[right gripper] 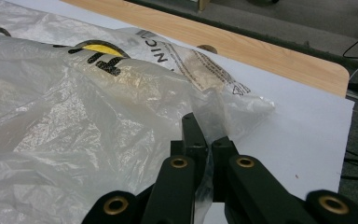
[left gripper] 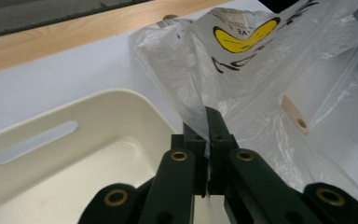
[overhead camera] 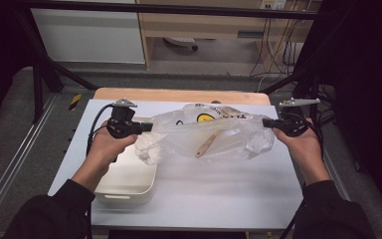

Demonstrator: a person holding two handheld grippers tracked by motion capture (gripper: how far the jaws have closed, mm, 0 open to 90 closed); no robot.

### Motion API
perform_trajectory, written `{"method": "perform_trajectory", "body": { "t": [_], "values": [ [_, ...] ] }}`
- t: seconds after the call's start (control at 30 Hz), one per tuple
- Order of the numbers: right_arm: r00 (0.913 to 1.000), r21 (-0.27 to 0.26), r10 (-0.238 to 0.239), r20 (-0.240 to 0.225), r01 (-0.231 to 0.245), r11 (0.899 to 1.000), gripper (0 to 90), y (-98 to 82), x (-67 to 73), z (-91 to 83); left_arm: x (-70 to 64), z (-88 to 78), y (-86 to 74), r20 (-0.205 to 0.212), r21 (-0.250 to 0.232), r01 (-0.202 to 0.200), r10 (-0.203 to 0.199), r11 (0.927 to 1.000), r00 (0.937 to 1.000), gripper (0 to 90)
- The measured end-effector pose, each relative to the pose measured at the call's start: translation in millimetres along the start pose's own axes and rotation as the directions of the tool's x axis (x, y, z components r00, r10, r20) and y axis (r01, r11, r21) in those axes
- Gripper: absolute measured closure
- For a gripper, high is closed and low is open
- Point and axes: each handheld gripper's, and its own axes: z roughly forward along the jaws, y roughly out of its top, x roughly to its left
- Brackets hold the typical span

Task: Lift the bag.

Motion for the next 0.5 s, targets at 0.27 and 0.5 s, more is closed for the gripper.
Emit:
{"method": "perform_trajectory", "body": {
  "t": [0.27, 0.5],
  "values": [
    [1.0000, 0.018, 0.000, -0.004, 0.000, 1.000, 90.0, -33.7, 2.7, 0.8, -27.4, 4.3, -24.1, 0.074, 0.039, -0.033, 0.030, 0.9987, 0.9968, 90.0],
    [0.9988, 0.045, 0.035, -0.035, -0.033, 0.998, 90.0, -74.5, 5.6, 4.6, -53.5, 8.7, -39.9, 0.123, 0.076, -0.074, 0.064, 0.9944, 0.9903, 90.0]
  ]
}}
